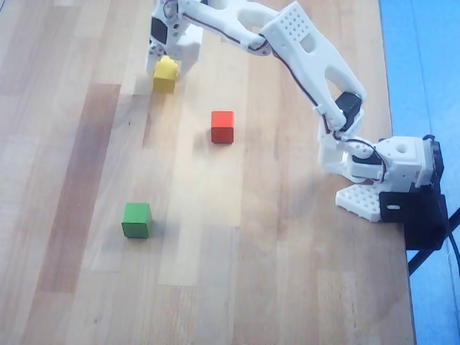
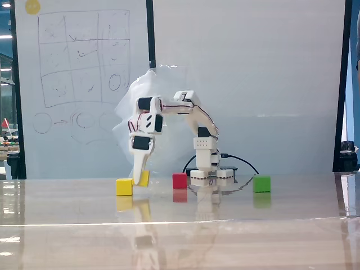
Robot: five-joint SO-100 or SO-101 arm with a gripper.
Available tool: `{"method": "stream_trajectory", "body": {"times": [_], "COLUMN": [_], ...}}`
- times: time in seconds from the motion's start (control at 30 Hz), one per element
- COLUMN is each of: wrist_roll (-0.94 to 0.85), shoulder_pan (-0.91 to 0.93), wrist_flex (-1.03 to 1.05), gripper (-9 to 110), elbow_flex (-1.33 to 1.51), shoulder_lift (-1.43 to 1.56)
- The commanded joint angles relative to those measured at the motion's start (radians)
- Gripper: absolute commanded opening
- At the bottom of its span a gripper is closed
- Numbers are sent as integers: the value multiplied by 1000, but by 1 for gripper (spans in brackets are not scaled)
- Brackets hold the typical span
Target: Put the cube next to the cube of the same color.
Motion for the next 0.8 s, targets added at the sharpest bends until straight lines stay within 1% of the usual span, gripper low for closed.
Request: {"method": "stream_trajectory", "body": {"times": [0.0, 0.17, 0.3, 0.37, 0.53, 0.63, 0.7, 0.77], "wrist_roll": [-6, -6, -9, -6, -6, -6, -5, -3], "shoulder_pan": [9, 11, 3, 2, 5, 9, 12, 15], "wrist_flex": [-32, -103, -114, -109, -89, -55, -23, 15], "gripper": [0, 0, 2, 7, 27, 37, 41, 43], "elbow_flex": [-106, -103, -103, -101, -101, -101, -104, -103], "shoulder_lift": [21, 0, -6, -8, -8, 6, 25, 83]}}
